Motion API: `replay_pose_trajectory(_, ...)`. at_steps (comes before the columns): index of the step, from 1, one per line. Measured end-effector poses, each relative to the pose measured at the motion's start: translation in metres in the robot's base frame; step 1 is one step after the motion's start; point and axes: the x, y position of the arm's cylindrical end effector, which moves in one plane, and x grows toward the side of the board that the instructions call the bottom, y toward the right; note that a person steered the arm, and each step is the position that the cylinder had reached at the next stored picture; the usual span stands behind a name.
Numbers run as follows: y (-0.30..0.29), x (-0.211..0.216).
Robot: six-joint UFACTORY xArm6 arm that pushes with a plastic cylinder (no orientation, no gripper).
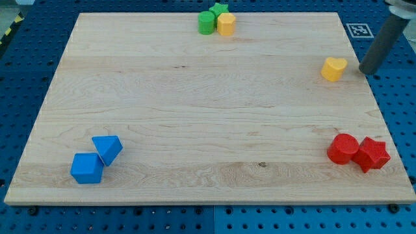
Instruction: Slide the yellow heart towards the center
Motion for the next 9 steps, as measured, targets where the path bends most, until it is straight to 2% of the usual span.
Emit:
replay_pose_trajectory(2, -0.009, 0.004)
replay_pose_trajectory(7, -0.209, -0.003)
replay_pose_trajectory(8, -0.238, -0.008)
replay_pose_trajectory(9, -0.240, 0.011)
